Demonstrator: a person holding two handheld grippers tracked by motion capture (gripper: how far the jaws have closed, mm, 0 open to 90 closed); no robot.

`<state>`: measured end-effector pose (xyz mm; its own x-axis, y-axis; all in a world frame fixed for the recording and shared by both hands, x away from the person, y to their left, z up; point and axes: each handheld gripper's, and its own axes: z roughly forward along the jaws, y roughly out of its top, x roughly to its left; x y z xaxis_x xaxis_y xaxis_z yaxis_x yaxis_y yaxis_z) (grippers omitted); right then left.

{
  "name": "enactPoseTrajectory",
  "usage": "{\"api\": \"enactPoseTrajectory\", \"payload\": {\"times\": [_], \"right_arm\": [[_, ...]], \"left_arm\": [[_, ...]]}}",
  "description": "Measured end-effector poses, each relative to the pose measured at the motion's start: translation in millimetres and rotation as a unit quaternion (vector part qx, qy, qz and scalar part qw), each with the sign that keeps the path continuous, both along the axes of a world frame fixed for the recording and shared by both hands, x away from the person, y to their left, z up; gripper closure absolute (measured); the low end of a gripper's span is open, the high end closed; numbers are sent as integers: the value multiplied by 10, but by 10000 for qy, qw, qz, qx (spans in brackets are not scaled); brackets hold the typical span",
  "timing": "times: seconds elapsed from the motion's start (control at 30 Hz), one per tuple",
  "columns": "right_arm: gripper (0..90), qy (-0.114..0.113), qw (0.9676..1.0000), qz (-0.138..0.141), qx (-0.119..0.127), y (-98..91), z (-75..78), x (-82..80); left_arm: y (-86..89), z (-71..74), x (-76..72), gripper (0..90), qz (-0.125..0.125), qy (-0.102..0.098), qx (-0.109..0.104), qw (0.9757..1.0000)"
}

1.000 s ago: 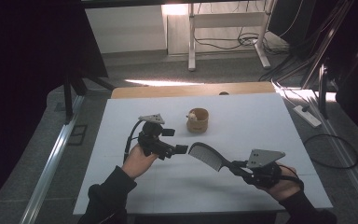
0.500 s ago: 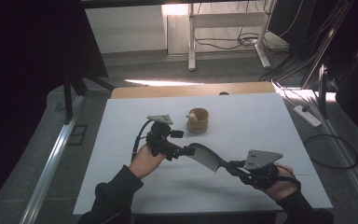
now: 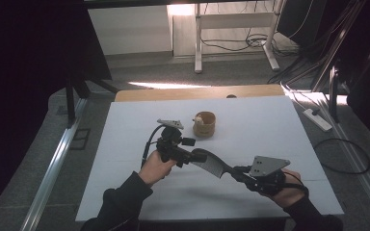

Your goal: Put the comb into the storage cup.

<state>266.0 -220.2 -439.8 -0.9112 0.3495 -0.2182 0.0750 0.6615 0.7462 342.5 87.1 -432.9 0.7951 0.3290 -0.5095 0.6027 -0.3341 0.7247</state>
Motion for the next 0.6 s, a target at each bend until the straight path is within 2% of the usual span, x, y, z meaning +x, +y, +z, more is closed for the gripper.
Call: {"api": "enactPoseTrajectory", "payload": {"times": [0.23, 0.3, 0.47, 0.6], "right_arm": [[724, -60, 10000, 42, -15, 16, 3, -11], [724, -74, 10000, 51, -13, 14, 4, -12], [724, -103, 9999, 70, 2, 13, 5, -11], [724, -133, 9999, 76, -8, 16, 3, -14]], "left_arm": [[-23, -14, 3, 0, -113, 149, -52, 9998], [-19, -9, 0, 35, -174, 189, -96, 9996], [14, -18, 14, 302, -296, 453, -223, 9983], [33, -25, 29, 478, -310, 678, -314, 9967]]}}
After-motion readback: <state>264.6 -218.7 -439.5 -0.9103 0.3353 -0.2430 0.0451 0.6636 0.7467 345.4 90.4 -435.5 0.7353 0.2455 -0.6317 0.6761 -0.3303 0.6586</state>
